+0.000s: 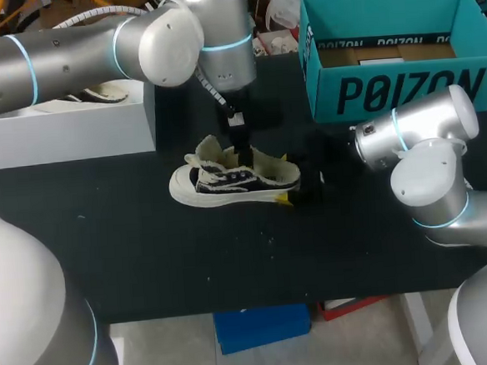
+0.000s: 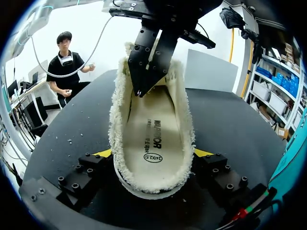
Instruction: Take the shoe out of the shoebox, open the shoe tongue, remove and reinsert the insole, then place the shoe into the shoebox
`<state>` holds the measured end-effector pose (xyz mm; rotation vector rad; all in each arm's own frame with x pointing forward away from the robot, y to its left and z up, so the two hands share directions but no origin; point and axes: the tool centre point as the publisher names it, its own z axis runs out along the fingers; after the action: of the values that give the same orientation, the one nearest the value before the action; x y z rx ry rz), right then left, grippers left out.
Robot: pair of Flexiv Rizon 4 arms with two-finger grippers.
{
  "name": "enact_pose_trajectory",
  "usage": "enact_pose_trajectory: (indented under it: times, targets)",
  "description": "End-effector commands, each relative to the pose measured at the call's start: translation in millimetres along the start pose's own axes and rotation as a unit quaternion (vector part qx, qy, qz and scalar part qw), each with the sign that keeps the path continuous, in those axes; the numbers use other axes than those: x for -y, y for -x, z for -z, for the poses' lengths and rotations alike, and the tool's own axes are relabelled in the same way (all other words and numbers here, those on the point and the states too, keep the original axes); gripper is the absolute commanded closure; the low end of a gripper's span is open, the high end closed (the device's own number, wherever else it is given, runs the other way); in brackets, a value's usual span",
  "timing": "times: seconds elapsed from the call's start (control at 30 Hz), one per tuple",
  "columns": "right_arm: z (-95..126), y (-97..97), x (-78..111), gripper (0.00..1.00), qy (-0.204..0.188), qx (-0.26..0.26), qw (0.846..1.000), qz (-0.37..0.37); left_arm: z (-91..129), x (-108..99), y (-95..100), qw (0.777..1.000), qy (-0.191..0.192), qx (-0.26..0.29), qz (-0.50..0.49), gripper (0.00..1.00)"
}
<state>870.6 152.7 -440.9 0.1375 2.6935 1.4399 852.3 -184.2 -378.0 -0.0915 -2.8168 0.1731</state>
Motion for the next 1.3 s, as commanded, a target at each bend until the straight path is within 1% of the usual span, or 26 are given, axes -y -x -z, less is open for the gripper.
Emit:
enact_pose_trajectory:
  times: [0.03,0.33,0.87,1.1,1.23,1.27,1.3]
  targets:
    - [-0.3,1.5,1.0,1.0,-0.002,0.0,1.0,-0.001,-10.0,2.8,5.7,1.0,-0.004,-0.007,-0.002,1.0]
    - [-0.3,1.5,1.0,1.0,-0.002,0.0,1.0,-0.001,-21.6,4.3,2.9,1.0,-0.013,-0.012,-0.008,1.0]
    - [-0.3,1.5,1.0,1.0,-0.002,0.0,1.0,-0.001,-42.3,7.0,0.6,1.0,0.009,-0.016,0.005,1.0]
    - [-0.3,1.5,1.0,1.0,-0.002,0.0,1.0,-0.001,-50.1,8.8,-0.1,1.0,0.008,-0.019,0.008,1.0]
    - [-0.3,1.5,1.0,1.0,-0.002,0.0,1.0,-0.001,-50.6,9.3,-0.1,1.0,0.006,-0.016,0.012,1.0]
    - [-0.3,1.5,1.0,1.0,-0.002,0.0,1.0,-0.001,-49.2,9.3,-0.3,1.0,0.005,-0.012,0.013,0.96]
    - [-0.3,1.5,1.0,1.0,-0.002,0.0,1.0,-0.001,-47.6,9.4,-0.7,1.0,0.006,-0.005,0.014,0.76]
